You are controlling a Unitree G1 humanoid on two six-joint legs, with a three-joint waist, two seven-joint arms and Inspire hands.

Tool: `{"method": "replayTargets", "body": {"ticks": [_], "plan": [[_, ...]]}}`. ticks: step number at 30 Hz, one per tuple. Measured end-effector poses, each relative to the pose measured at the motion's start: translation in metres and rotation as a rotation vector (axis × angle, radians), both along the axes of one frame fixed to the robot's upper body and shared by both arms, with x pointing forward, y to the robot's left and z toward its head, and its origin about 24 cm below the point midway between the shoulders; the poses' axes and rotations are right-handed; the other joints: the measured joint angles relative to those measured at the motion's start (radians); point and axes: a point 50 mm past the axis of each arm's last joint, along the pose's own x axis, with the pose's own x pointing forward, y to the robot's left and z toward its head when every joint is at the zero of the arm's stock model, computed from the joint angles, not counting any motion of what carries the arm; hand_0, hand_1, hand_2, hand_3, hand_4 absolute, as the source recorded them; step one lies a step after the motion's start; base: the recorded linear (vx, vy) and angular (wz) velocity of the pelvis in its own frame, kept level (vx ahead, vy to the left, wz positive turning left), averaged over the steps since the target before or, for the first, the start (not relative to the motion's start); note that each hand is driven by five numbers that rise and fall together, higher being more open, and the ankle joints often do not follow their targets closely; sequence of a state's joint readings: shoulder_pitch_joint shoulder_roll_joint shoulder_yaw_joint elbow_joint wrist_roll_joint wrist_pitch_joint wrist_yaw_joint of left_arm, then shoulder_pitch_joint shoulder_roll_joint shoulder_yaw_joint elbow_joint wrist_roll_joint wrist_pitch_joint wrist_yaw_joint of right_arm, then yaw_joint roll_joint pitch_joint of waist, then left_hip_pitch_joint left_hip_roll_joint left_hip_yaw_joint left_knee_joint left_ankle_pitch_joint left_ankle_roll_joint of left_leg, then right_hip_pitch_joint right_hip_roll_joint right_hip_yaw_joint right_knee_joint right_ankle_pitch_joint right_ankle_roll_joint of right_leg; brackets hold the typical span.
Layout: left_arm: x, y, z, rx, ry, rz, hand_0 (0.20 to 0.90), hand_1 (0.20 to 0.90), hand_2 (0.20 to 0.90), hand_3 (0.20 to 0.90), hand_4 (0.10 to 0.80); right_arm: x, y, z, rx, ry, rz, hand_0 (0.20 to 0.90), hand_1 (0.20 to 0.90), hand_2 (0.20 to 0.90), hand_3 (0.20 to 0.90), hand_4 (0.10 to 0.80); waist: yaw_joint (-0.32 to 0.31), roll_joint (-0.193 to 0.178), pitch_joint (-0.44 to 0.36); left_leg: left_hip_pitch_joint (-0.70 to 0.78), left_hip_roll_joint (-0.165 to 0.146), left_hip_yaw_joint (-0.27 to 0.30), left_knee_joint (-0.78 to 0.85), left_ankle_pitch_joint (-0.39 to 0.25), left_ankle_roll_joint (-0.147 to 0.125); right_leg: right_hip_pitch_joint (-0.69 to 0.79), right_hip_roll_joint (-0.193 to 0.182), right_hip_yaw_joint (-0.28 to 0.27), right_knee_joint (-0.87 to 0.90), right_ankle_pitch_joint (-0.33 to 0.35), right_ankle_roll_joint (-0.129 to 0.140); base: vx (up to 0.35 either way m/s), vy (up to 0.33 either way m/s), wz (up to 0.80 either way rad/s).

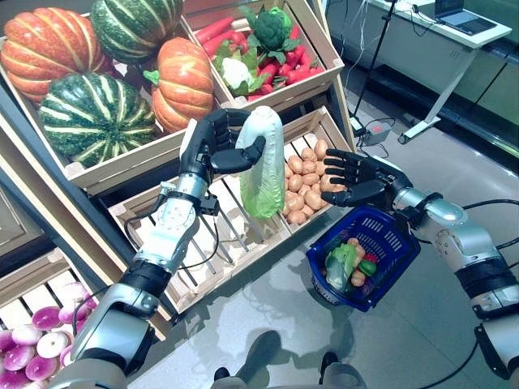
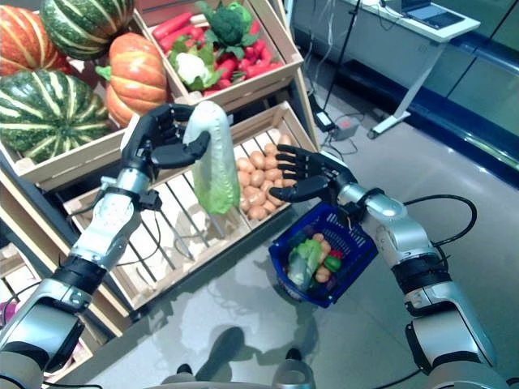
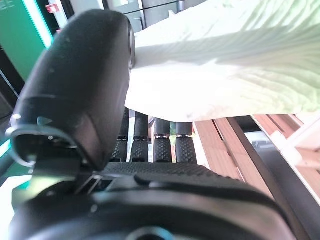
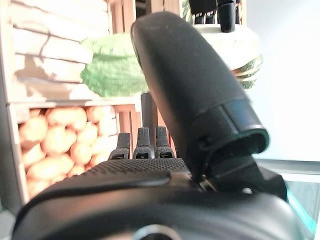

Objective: Put vegetables into the basket

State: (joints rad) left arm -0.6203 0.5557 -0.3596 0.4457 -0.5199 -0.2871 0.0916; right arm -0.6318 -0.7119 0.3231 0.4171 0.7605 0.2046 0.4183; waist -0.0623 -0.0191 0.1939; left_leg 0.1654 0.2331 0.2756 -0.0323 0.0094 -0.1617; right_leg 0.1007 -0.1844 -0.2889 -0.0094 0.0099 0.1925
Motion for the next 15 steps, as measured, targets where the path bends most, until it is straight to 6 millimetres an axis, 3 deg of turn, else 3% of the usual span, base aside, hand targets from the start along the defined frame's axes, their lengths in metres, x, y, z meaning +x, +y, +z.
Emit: {"method": "replayTargets", "body": {"ticks": [15], "plan": [[-0.008, -0.017, -0.018, -0.041, 0.09, -0.111, 0.3, 0.3, 0.3, 0.3, 0.4, -0.008, 0.019, -0.024, 0.067, 0.197, 0.155, 0.9, 0.9, 0.9, 0.9, 0.8, 0.025, -0.029, -0.062, 0.014, -0.008, -0.022, -0.038, 0.015, -0.001, 0.039, 0.005, -0.019, -0.061, 0.025, 0.005, 0.009, 0.0, 0.03]]}}
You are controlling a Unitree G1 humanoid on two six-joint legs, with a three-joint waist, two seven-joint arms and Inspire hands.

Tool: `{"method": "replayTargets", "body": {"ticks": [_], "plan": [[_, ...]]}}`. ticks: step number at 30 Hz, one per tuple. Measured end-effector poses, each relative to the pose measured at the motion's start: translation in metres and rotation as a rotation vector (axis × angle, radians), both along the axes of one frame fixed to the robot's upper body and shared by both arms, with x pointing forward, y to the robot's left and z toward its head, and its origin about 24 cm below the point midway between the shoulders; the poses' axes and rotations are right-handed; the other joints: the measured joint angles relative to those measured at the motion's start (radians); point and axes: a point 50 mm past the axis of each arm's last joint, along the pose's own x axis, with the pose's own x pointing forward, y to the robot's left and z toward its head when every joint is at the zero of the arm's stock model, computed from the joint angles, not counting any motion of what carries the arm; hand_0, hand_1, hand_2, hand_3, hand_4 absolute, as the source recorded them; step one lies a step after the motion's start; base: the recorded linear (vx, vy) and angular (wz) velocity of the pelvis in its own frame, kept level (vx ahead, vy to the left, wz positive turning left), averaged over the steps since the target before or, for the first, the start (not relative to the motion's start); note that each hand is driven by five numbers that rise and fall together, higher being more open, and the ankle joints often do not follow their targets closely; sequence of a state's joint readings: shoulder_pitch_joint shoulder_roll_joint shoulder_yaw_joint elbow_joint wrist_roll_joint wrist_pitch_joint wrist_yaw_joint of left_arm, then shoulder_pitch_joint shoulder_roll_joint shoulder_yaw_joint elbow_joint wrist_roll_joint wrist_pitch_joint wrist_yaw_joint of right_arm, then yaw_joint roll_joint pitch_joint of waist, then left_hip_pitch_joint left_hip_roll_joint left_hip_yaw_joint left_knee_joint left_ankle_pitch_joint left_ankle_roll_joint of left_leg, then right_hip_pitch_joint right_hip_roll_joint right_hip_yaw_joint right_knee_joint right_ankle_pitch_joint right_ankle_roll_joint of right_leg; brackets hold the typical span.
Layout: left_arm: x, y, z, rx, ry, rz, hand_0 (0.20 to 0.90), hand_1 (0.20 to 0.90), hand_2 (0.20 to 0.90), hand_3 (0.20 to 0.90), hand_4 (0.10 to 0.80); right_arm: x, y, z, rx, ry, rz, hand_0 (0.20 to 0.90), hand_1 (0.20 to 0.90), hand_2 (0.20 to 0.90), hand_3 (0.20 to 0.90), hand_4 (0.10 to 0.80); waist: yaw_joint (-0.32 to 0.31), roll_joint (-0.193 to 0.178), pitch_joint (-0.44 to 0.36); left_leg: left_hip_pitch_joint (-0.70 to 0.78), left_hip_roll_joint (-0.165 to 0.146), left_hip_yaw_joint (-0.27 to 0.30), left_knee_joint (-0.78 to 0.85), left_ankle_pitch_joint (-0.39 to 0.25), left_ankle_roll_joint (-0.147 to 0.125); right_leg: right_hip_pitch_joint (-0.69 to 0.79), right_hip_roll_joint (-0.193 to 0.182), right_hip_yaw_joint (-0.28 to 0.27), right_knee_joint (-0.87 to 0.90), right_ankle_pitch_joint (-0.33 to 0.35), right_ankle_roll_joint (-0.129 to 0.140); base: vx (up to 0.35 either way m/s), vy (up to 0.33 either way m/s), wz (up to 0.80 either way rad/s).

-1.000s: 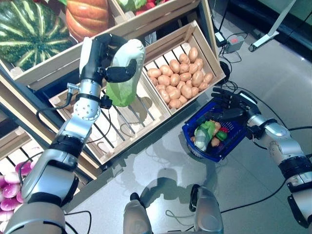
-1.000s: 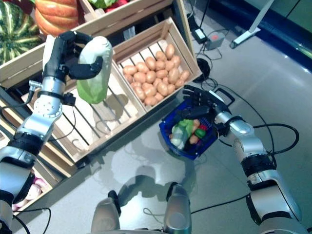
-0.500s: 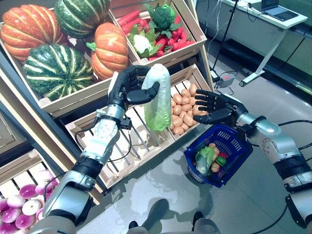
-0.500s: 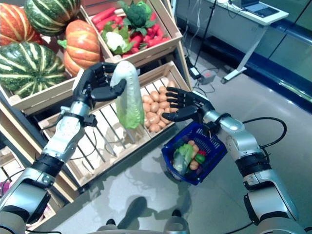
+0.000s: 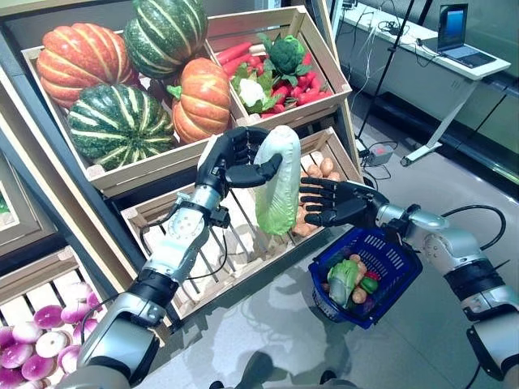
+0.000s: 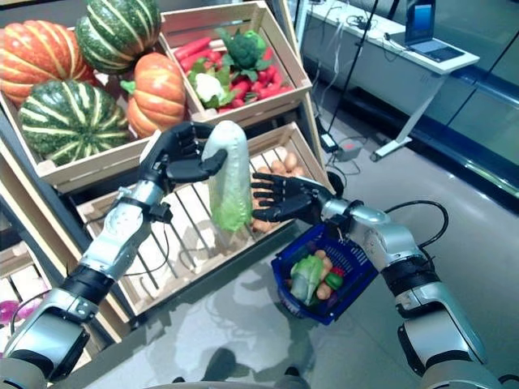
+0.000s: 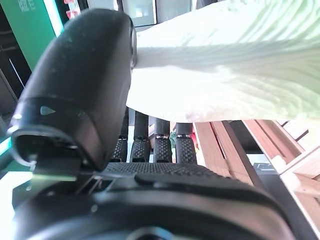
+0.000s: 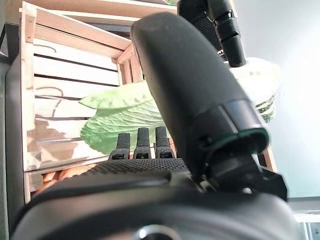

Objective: Put vegetables into the basket

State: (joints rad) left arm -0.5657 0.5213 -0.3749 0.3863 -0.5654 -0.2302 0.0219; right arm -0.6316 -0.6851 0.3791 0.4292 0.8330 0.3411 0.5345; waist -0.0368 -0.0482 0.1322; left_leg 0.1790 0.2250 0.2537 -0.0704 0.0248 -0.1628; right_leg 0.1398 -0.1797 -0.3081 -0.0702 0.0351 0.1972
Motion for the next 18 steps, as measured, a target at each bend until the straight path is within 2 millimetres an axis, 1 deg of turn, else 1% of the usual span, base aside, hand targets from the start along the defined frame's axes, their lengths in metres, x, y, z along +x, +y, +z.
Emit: {"method": "replayTargets", "body": {"ticks": [4, 9, 18], "plan": [[-0.004, 0.0, -0.006, 0.001, 0.02, -0.002, 0.3, 0.3, 0.3, 0.3, 0.4, -0.001, 0.002, -0.004, -0.01, 0.027, 0.011, 0.9, 0.9, 0.9, 0.9, 0.8, 0.003, -0.001, -0.001, 0.011, 0.0, -0.002, 0.0, 0.0, 0.0, 0.011, 0.0, 0.0, -0.001, 0.0, 0.0, 0.0, 0.0, 0.0], [-0.007, 0.0, -0.016, 0.011, 0.065, -0.021, 0.3, 0.3, 0.3, 0.3, 0.4, -0.003, 0.004, -0.014, -0.016, 0.086, 0.013, 0.9, 0.9, 0.9, 0.9, 0.8, 0.01, -0.003, -0.007, 0.023, 0.0, -0.005, 0.0, 0.001, -0.001, 0.028, 0.001, 0.0, -0.007, 0.001, 0.002, 0.0, 0.0, 0.0], [-0.009, -0.003, -0.021, -0.005, 0.081, -0.028, 0.3, 0.3, 0.3, 0.3, 0.4, -0.003, 0.015, -0.025, 0.009, 0.135, 0.0, 0.9, 0.9, 0.9, 0.9, 0.8, 0.018, -0.006, -0.02, 0.022, 0.0, -0.007, -0.001, 0.005, -0.001, 0.031, 0.002, 0.001, -0.013, 0.007, 0.002, 0.0, 0.0, 0.0]]}}
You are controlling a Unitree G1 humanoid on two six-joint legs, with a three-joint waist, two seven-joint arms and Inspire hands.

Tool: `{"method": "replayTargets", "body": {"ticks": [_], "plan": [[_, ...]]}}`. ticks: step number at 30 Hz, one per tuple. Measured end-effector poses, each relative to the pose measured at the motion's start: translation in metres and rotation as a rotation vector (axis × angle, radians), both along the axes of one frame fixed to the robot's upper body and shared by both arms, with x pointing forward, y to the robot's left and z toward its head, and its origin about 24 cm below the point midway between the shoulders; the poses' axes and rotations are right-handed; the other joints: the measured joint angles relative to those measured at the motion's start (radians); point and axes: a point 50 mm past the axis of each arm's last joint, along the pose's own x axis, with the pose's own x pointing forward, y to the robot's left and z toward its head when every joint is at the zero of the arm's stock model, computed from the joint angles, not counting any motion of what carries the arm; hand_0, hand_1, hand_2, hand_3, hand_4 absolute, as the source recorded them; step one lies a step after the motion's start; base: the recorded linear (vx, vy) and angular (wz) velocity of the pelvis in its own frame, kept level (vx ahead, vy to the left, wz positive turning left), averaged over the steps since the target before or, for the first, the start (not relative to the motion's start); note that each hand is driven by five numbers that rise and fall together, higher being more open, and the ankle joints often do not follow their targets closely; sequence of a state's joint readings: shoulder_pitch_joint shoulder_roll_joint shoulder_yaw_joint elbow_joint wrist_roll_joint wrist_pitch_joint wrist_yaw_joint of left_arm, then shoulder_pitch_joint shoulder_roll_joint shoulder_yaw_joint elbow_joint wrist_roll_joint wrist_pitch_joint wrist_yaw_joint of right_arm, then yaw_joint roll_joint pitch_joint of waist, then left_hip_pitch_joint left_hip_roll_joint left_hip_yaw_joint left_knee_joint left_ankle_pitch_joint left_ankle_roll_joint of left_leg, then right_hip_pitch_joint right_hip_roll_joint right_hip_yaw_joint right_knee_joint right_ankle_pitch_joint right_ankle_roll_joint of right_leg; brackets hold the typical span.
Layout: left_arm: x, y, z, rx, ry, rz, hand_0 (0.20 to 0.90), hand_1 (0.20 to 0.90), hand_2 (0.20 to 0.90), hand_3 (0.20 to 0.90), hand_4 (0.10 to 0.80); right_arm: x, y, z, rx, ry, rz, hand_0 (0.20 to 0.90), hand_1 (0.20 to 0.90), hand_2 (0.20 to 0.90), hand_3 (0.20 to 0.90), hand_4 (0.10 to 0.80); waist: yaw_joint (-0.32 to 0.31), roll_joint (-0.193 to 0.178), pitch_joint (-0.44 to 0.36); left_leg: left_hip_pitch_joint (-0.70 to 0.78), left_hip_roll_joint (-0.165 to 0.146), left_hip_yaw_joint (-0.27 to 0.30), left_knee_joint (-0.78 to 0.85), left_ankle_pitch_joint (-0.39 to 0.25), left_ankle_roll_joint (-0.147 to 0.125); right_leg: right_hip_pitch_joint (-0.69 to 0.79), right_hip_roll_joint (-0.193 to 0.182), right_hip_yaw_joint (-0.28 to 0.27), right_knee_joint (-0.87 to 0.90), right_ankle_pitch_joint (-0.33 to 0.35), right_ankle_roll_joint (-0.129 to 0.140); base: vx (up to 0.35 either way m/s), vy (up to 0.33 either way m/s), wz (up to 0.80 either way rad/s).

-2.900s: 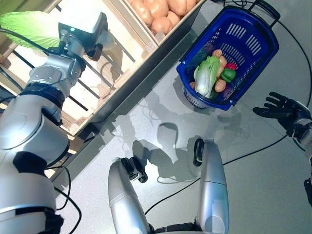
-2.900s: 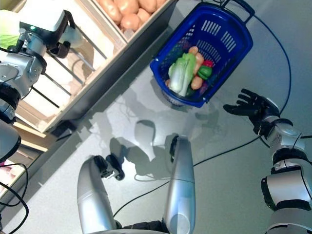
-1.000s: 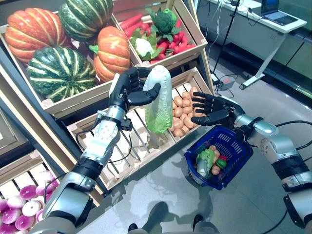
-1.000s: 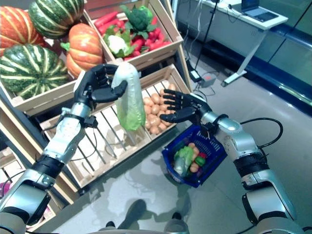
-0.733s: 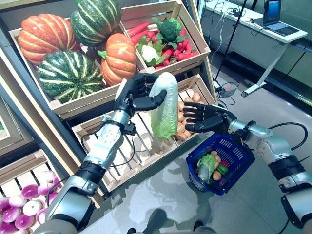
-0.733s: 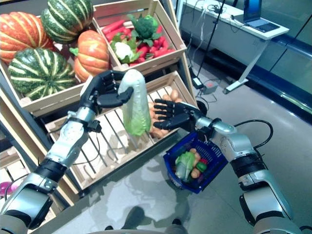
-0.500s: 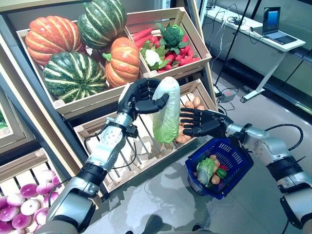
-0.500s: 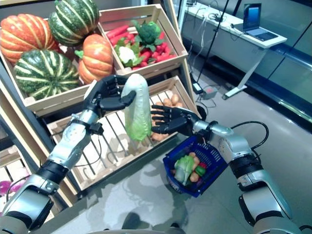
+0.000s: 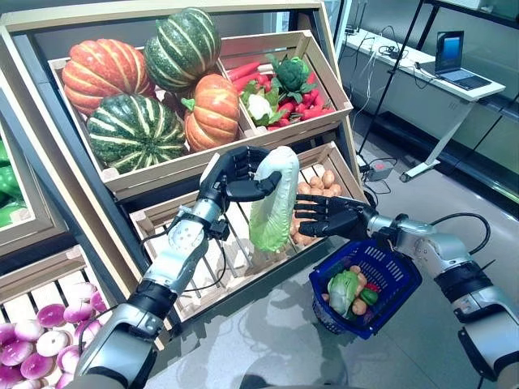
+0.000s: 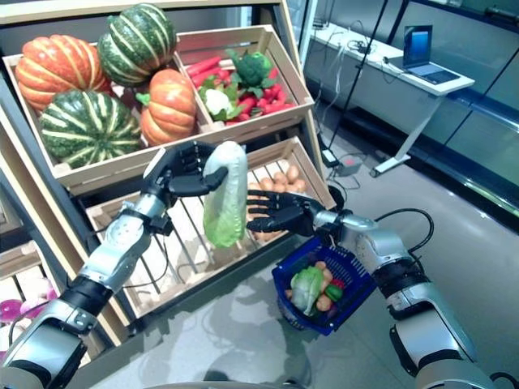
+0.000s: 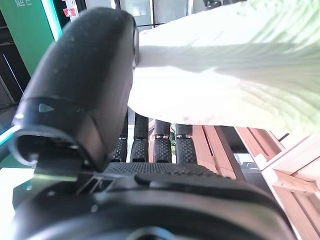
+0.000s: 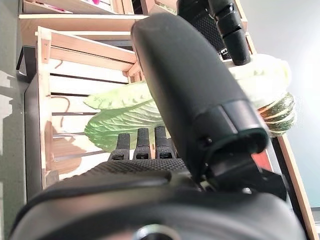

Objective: Put vegetables into the basket

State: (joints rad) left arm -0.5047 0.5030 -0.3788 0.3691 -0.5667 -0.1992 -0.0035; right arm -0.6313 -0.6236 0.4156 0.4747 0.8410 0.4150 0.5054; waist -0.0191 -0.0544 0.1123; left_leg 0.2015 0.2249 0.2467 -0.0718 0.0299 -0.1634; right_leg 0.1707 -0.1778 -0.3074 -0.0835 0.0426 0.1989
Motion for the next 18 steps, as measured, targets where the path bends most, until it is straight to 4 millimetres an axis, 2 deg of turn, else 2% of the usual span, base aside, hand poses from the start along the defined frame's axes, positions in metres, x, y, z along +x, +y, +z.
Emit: {"method": "replayTargets", "body": {"ticks": [6, 12, 18], "plan": [[-0.002, -0.009, -0.006, -0.032, 0.015, 0.007, 0.3, 0.3, 0.3, 0.3, 0.4, 0.003, 0.015, -0.007, -0.012, 0.01, -0.089, 0.9, 0.9, 0.9, 0.9, 0.8, 0.003, 0.0, -0.001, 0.0, 0.0, -0.012, 0.0, 0.004, 0.001, 0.007, 0.0, 0.002, 0.0, 0.0, 0.0, -0.007, 0.014, 0.05], [-0.013, -0.033, -0.015, -0.1, 0.036, -0.023, 0.3, 0.3, 0.3, 0.3, 0.4, 0.002, 0.046, -0.016, -0.012, 0.026, -0.12, 0.9, 0.9, 0.9, 0.9, 0.8, 0.005, 0.002, -0.002, -0.001, -0.001, -0.027, 0.0, 0.006, 0.001, 0.01, 0.0, 0.002, 0.0, 0.001, 0.001, -0.007, 0.005, 0.02], [-0.015, -0.037, -0.012, -0.088, 0.013, -0.009, 0.3, 0.3, 0.3, 0.3, 0.4, 0.003, 0.053, -0.012, -0.032, 0.001, -0.177, 0.9, 0.9, 0.9, 0.9, 0.8, 0.003, 0.009, -0.006, -0.002, -0.001, -0.028, 0.0, 0.006, 0.001, 0.009, 0.0, 0.002, -0.001, 0.001, 0.001, 0.0, 0.0, 0.0]]}}
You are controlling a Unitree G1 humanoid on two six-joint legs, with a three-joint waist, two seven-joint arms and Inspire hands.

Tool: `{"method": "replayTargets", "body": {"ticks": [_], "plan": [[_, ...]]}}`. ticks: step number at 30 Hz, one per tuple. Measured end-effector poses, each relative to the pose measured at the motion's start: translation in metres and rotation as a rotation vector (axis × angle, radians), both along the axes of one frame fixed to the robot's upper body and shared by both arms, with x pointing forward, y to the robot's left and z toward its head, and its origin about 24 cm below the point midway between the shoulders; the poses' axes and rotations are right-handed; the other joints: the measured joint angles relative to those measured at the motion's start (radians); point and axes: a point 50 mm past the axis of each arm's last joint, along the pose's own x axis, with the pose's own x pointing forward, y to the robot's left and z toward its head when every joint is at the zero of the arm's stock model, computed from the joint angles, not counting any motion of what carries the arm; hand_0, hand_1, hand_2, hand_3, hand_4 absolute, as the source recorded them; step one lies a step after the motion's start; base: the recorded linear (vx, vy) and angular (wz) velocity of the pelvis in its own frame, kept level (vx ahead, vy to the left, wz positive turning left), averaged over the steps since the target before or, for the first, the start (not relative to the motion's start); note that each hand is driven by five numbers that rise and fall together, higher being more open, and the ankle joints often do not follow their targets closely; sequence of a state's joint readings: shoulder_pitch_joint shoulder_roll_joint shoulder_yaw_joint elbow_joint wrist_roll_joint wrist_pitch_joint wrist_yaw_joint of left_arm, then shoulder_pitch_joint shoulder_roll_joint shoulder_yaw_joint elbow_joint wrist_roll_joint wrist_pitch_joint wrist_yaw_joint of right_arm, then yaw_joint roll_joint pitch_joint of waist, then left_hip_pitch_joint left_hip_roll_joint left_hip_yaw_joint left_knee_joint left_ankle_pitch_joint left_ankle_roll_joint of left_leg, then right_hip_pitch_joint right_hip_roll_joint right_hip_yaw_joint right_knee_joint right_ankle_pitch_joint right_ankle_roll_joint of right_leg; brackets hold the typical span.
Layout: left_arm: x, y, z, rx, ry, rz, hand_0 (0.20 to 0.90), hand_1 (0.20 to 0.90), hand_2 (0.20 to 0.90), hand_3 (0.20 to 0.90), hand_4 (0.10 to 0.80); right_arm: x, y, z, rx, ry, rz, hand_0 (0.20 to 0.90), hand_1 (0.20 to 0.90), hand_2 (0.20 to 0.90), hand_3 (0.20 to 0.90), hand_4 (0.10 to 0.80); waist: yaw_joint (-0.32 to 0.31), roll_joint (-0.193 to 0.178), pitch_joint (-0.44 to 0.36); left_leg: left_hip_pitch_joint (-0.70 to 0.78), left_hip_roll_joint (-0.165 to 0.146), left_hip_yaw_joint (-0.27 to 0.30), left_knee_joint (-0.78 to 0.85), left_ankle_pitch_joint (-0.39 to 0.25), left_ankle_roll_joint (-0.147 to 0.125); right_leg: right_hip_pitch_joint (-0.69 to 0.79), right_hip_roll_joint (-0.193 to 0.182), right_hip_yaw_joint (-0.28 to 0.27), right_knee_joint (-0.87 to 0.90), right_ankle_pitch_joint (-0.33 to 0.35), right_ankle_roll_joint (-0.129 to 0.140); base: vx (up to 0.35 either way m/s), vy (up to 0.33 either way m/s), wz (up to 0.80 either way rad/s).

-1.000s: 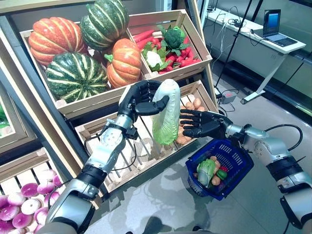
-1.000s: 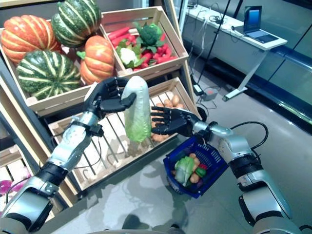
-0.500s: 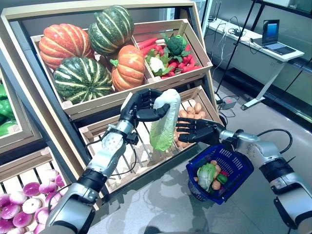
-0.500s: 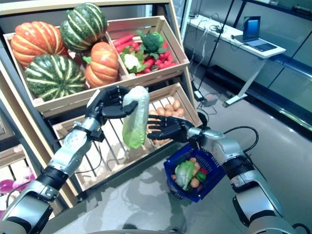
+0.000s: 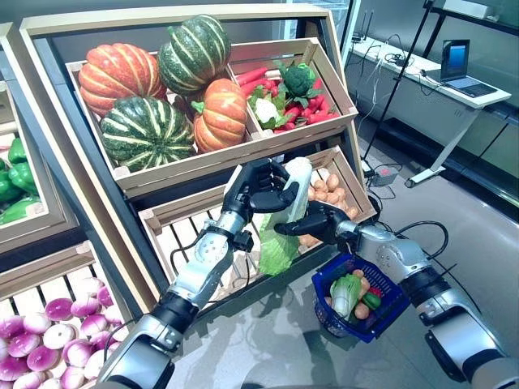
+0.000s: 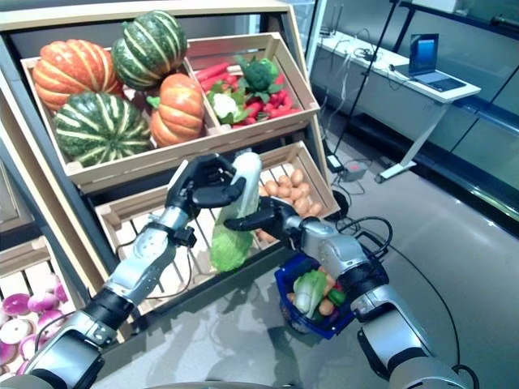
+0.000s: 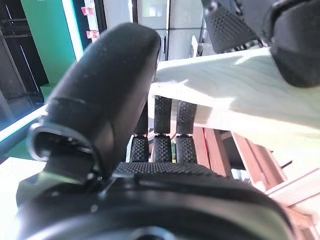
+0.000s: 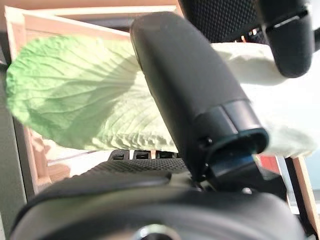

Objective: Put vegetables into the basket

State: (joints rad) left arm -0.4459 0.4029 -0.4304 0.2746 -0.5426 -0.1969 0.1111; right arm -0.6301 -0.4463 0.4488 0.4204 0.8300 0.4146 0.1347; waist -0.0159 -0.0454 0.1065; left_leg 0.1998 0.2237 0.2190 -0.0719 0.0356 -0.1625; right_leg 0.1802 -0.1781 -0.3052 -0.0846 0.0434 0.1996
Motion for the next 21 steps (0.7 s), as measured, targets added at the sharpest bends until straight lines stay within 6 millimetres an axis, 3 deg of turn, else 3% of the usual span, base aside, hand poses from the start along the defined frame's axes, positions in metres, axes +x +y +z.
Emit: {"method": "replayTargets", "body": {"ticks": [10, 19, 20, 21], "plan": [[0.0, 0.001, -0.001, 0.008, 0.003, 0.027, 0.3, 0.3, 0.3, 0.3, 0.4, -0.008, -0.002, -0.007, -0.007, 0.009, -0.024, 0.9, 0.9, 0.9, 0.9, 0.8, 0.0, 0.008, -0.003, -0.002, 0.0, -0.002, 0.0, 0.0, 0.0, 0.0, 0.0, 0.0, -0.002, 0.0, 0.0, 0.0, 0.0, 0.0], [-0.003, -0.006, -0.007, -0.085, 0.058, -0.011, 0.3, 0.3, 0.3, 0.3, 0.4, -0.01, -0.003, -0.01, -0.01, 0.019, -0.026, 0.9, 0.9, 0.9, 0.9, 0.8, 0.0, 0.009, -0.003, -0.002, 0.0, -0.002, 0.0, 0.0, 0.0, 0.0, 0.0, 0.0, -0.003, 0.0, 0.0, 0.0, 0.0, 0.0], [-0.003, -0.007, -0.007, -0.089, 0.058, -0.018, 0.3, 0.3, 0.3, 0.3, 0.4, -0.01, -0.003, -0.011, -0.011, 0.018, -0.028, 0.867, 0.867, 0.867, 0.867, 0.778, 0.001, 0.009, -0.003, -0.002, 0.0, -0.002, 0.0, 0.0, 0.0, 0.0, 0.0, 0.0, -0.003, 0.0, 0.0, 0.0, 0.0, 0.0], [-0.003, -0.007, -0.007, -0.098, 0.062, -0.022, 0.3, 0.3, 0.3, 0.3, 0.4, -0.01, -0.003, -0.011, -0.011, 0.017, -0.03, 0.641, 0.641, 0.641, 0.641, 0.627, 0.001, 0.009, -0.003, -0.003, 0.0, -0.002, 0.0, 0.0, 0.0, 0.0, 0.0, 0.0, -0.003, 0.0, 0.0, 0.0, 0.0, 0.0]]}}
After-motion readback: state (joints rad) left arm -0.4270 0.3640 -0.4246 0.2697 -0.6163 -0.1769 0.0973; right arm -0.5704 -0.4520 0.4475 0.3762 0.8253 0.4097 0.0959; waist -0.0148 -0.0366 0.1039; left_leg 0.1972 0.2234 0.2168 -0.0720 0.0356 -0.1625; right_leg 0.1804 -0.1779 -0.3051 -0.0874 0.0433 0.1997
